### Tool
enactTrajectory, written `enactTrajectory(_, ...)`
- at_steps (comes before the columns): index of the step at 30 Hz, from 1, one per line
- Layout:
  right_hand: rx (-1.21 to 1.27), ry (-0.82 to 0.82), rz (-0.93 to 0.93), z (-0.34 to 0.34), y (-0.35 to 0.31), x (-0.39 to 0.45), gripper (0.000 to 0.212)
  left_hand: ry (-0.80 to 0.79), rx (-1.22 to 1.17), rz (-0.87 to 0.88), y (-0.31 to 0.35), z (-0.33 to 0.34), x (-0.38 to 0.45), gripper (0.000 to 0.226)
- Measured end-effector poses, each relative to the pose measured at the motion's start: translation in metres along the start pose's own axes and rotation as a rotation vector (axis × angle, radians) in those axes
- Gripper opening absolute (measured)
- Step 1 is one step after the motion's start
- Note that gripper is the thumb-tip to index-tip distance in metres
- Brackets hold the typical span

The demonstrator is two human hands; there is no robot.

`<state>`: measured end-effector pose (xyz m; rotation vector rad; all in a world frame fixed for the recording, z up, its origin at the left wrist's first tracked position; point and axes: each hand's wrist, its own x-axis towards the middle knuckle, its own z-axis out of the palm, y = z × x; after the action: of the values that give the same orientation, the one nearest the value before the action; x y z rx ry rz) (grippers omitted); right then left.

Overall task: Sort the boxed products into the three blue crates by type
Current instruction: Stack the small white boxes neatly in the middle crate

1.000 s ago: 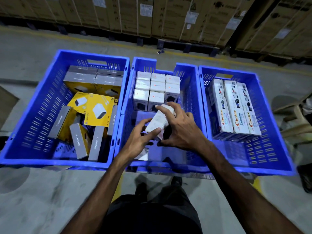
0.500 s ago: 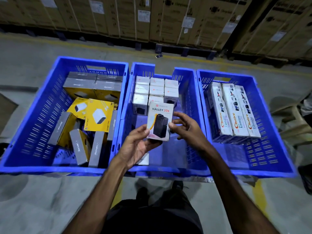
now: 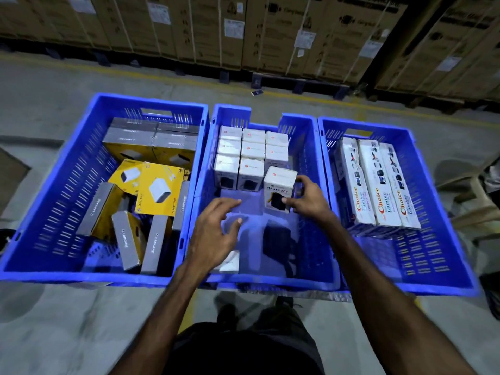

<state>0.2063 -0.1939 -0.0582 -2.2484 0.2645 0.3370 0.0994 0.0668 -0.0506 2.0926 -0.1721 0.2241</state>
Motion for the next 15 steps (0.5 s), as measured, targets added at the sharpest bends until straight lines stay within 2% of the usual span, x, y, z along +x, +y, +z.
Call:
enactTrajectory(2,0.024,-0.016,0.06,0.009,-0.006,0.015,0.06,0.011,0.156,0.098,0.002,-0.005,0.0,0.025)
enactTrajectory(6,0.091,-0.003,0.165,0.027,-0.01,0.035,0.052,0.086,0.241,0.039,-0.01,-0.017,0.002,0.024)
enactTrajectory(9,0.12,0.032,0.231,0.036,0.0,0.05,0.056,0.094,0.249,0.027,-0.014,-0.02,0.003,0.022)
enactTrajectory(15,0.052,0.102,0.154,0.038,-0.007,0.066,0.058,0.049,0.269,0.026,-0.01,-0.018,0.002,0.016)
